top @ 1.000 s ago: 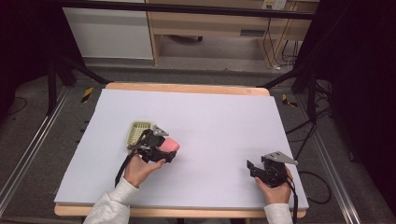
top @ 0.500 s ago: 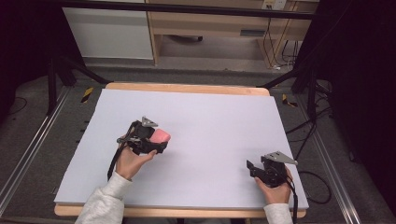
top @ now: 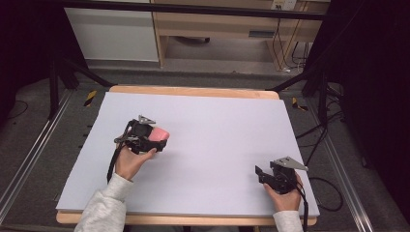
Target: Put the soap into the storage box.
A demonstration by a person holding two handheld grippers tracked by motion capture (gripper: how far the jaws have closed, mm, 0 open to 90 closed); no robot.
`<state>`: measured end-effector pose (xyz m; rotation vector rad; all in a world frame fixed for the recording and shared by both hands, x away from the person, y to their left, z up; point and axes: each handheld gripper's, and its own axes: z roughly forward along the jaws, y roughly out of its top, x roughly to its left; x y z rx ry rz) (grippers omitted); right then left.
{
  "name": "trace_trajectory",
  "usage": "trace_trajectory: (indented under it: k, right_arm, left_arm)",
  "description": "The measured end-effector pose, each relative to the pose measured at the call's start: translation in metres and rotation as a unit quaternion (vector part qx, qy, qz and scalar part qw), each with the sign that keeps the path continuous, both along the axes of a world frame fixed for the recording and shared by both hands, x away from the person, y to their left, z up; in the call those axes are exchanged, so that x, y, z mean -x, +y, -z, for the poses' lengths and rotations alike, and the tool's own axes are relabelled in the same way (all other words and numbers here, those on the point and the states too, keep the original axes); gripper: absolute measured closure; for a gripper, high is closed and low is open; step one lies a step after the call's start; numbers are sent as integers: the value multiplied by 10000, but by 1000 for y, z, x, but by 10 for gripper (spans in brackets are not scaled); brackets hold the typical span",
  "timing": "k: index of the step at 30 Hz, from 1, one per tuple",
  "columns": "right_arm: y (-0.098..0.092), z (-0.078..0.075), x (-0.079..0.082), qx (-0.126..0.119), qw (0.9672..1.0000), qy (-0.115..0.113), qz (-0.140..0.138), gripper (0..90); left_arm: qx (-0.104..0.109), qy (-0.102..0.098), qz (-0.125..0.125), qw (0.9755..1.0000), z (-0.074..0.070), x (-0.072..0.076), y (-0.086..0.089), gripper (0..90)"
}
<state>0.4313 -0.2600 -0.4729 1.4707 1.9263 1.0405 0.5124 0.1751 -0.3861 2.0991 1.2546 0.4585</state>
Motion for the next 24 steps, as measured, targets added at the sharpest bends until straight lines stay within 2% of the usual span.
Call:
trace_trajectory:
  k: [11, 18, 24]
  right_arm:
    - [0, 0, 0, 8, 10000, 6, -11, 365]
    - [0, 0, 0, 10, 10000, 15, -8, 367]
    - [0, 1, 0, 2, 10000, 27, -19, 368]
  left_arm:
    - [-22, -3, -254, 9997, 1, -9, 11, 371]
    - [-144, -40, -376, 9992, 2, -13, 15, 372]
    - [-126, -38, -503, 9986, 2, -17, 20, 372]
